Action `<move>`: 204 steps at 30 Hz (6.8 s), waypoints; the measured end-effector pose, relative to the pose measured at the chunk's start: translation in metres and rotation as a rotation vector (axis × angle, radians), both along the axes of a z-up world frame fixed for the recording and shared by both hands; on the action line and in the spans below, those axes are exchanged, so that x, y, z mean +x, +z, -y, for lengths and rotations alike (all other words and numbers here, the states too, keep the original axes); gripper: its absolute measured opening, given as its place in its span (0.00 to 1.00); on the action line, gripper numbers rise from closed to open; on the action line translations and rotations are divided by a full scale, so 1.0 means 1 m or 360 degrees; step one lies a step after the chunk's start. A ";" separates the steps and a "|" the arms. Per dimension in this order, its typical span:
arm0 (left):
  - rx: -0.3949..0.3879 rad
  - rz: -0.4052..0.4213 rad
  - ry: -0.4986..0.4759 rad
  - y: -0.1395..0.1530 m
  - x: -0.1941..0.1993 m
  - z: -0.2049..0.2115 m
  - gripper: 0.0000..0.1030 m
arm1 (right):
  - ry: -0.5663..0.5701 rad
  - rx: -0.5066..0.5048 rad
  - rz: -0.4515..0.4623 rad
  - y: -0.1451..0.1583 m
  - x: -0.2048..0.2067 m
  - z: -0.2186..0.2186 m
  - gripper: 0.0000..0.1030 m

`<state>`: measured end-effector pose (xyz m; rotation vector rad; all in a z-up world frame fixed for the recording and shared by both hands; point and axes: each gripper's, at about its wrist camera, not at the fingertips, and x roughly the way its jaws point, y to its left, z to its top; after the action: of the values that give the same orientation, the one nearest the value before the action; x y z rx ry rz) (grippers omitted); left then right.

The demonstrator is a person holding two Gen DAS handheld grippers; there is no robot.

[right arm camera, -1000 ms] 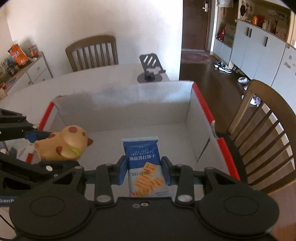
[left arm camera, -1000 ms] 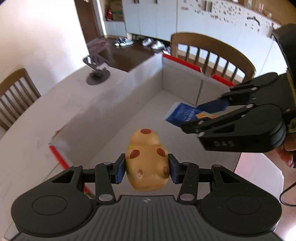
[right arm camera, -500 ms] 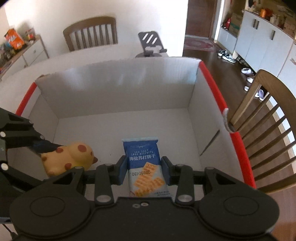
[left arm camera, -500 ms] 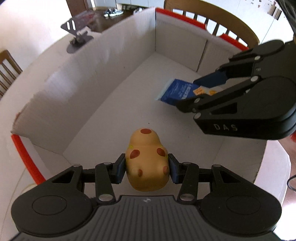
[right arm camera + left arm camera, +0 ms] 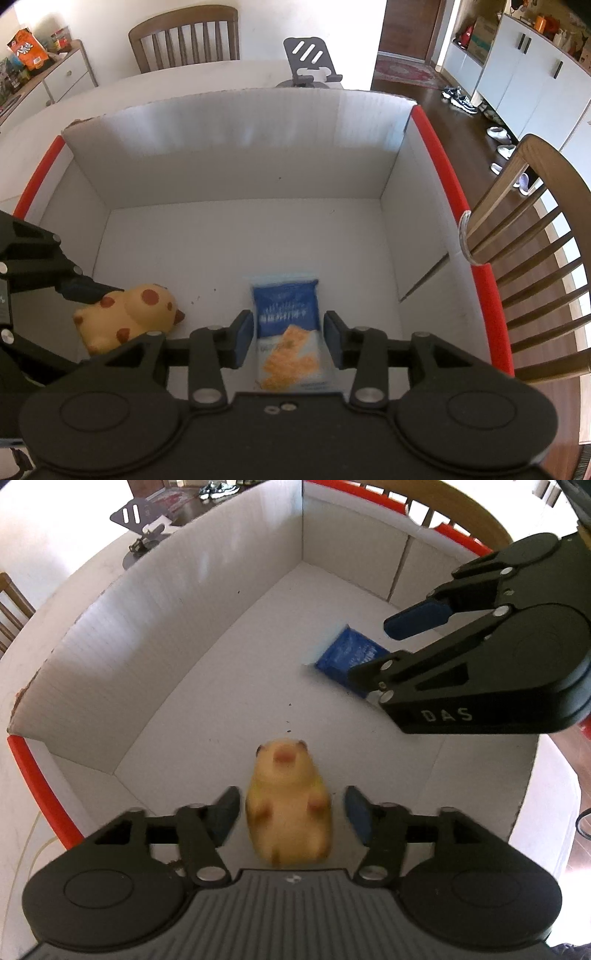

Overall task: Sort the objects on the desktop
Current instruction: 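Lower both tools into the shoebox and open them to release the items, then withdraw both tools from the shoebox back toward the pile of snacks, then grasp the light-blue milk carton with the right tool while the left tool grasps a white snack packet, then carry the milk carton and white packet over the red shoebox with both tools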

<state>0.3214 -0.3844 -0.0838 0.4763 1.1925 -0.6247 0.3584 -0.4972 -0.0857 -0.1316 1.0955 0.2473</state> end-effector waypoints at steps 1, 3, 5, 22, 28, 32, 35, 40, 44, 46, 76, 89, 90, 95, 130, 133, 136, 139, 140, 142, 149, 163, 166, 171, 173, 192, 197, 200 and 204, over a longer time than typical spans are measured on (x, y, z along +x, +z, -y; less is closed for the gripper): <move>0.0000 0.0007 0.0002 0.002 -0.003 -0.001 0.63 | 0.0002 0.0007 0.0003 0.001 0.000 0.000 0.46; -0.0020 0.0004 0.0005 0.006 -0.009 -0.005 0.64 | 0.0003 0.0016 0.0008 0.003 -0.001 0.001 0.58; -0.0043 0.0013 0.0016 0.012 -0.011 -0.010 0.65 | 0.0004 0.0033 0.0048 0.008 -0.004 0.002 0.62; -0.0193 0.0154 0.0090 0.051 -0.007 -0.018 0.82 | 0.0042 0.0159 0.0133 0.048 -0.027 0.016 0.65; -0.0215 0.0176 0.0095 0.063 -0.020 -0.024 0.83 | 0.0068 0.0203 0.0148 0.060 -0.037 0.019 0.70; -0.0272 0.0176 0.0138 0.067 -0.024 -0.029 0.95 | 0.0101 0.0203 0.0170 0.067 -0.043 0.018 0.70; -0.0310 0.0212 0.0139 0.072 -0.031 -0.033 1.00 | 0.0109 0.0219 0.0183 0.071 -0.048 0.019 0.71; -0.0367 0.0255 0.0183 0.080 -0.047 -0.043 1.00 | 0.0122 0.0248 0.0206 0.076 -0.057 0.021 0.71; -0.0390 0.0273 0.0232 0.085 -0.060 -0.052 1.00 | 0.0112 0.0266 0.0221 0.080 -0.065 0.022 0.71; -0.0413 0.0268 0.0272 0.087 -0.065 -0.059 1.00 | 0.0120 0.0264 0.0228 0.082 -0.070 0.021 0.71; -0.0407 0.0535 0.0528 0.115 -0.154 -0.193 1.00 | 0.0239 0.0349 0.0271 0.098 -0.139 -0.060 0.77; -0.0452 0.0481 0.0679 0.101 -0.179 -0.280 1.00 | 0.0351 0.0357 0.0225 0.097 -0.168 -0.144 0.77; -0.0454 0.0483 0.0691 0.100 -0.182 -0.288 1.00 | 0.0360 0.0355 0.0223 0.096 -0.170 -0.150 0.77; -0.0456 0.0462 0.0754 0.095 -0.192 -0.320 1.00 | 0.0410 0.0342 0.0211 0.095 -0.180 -0.180 0.77; -0.0484 0.0241 0.0915 0.024 -0.198 -0.437 0.95 | 0.0553 0.0336 0.0000 0.048 -0.184 -0.335 0.77; -0.0489 0.0243 0.0907 0.020 -0.196 -0.437 0.91 | 0.0524 0.0315 0.0004 0.042 -0.182 -0.341 0.77; -0.0490 0.0245 0.0912 0.015 -0.194 -0.439 0.86 | 0.0506 0.0314 -0.0006 0.036 -0.177 -0.348 0.77; -0.0497 0.0260 0.0938 0.011 -0.192 -0.442 0.81 | 0.0518 0.0279 -0.0016 0.029 -0.173 -0.355 0.77; -0.0501 0.0261 0.0942 0.011 -0.191 -0.443 0.78 | 0.0516 0.0262 -0.0021 0.026 -0.172 -0.357 0.77; -0.0515 0.0260 0.0946 0.009 -0.190 -0.443 0.74 | 0.0507 0.0249 -0.0024 0.022 -0.169 -0.359 0.77; -0.0514 0.0252 0.0942 0.003 -0.187 -0.442 0.63 | 0.0535 0.0241 -0.0062 0.012 -0.162 -0.368 0.75; -0.0537 0.0249 0.0968 0.002 -0.182 -0.444 0.28 | 0.0576 0.0267 -0.0079 0.011 -0.159 -0.377 0.54; -0.0570 0.0239 0.0957 0.001 -0.182 -0.444 0.26 | 0.0575 0.0260 -0.0081 0.010 -0.159 -0.377 0.49; -0.0636 0.0214 0.0998 0.000 -0.183 -0.449 0.21 | 0.0550 0.0283 -0.0076 0.011 -0.158 -0.375 0.42; -0.0657 0.0216 0.1005 0.001 -0.184 -0.450 0.18 | 0.0550 0.0286 -0.0067 0.012 -0.160 -0.374 0.40; -0.0822 0.0247 0.1077 0.020 -0.191 -0.454 0.03 | 0.0485 0.0354 0.0019 0.030 -0.174 -0.353 0.29; -0.0839 0.0256 0.1080 0.025 -0.193 -0.451 0.02 | 0.0458 0.0382 0.0034 0.036 -0.178 -0.344 0.29; -0.0849 0.0257 0.1081 0.028 -0.195 -0.449 0.02 | 0.0441 0.0406 0.0048 0.041 -0.181 -0.338 0.29; -0.0861 0.0267 0.1064 0.036 -0.198 -0.446 0.01 | 0.0415 0.0447 0.0064 0.047 -0.182 -0.332 0.29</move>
<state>0.1236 0.0617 -0.0476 -0.3210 0.8951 -0.2927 0.1760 -0.1655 -0.0391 -0.0279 0.9921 0.6266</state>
